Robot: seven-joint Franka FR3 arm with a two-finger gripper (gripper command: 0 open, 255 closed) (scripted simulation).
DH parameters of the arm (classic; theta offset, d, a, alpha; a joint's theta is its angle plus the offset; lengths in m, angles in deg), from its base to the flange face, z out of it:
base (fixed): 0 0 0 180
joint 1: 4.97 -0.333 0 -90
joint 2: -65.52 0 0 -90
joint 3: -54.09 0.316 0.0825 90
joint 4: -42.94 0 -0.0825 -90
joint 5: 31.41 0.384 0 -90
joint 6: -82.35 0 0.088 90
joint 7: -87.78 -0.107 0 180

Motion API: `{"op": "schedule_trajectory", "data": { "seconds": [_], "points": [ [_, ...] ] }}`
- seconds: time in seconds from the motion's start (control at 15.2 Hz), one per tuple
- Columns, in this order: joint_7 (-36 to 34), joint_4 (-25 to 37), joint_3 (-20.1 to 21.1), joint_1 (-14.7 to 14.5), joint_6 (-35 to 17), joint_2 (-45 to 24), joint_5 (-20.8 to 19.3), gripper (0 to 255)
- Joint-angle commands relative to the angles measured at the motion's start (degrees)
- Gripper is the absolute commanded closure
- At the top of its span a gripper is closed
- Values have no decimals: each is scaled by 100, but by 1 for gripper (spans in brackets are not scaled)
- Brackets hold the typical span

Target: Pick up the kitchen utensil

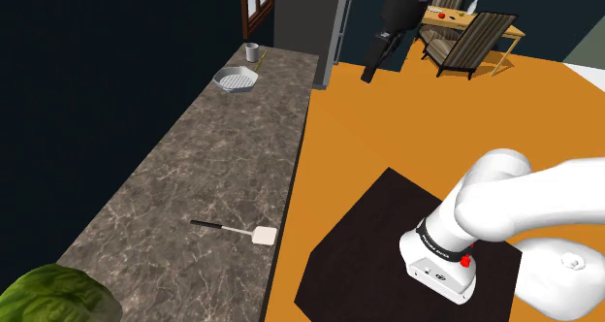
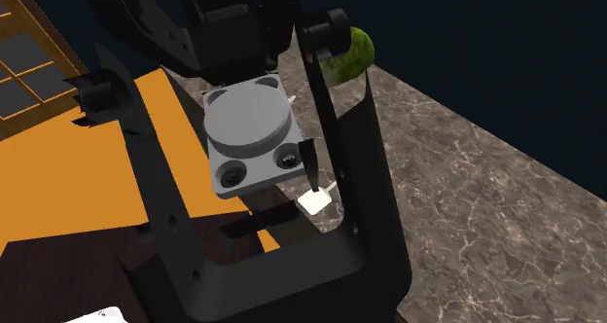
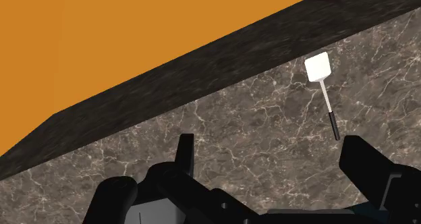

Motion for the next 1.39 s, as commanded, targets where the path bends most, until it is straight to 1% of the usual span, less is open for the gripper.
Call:
{"op": "schedule_trajectory", "data": {
  "seconds": [0.0, 0.33, 0.66, 0.99, 1.32],
  "points": [
    [0, 0, 0, 0, 0, 0, 0, 0],
    [-68, -531, 259, -165, -871, -363, 152, 0],
    [-138, -901, 537, -323, -1764, -907, 277, 0],
    [-227, -1100, 831, -455, -2663, -1628, 346, 0],
    [-367, -1122, 1135, -550, -3537, -2505, 302, 0]
  ]
}}
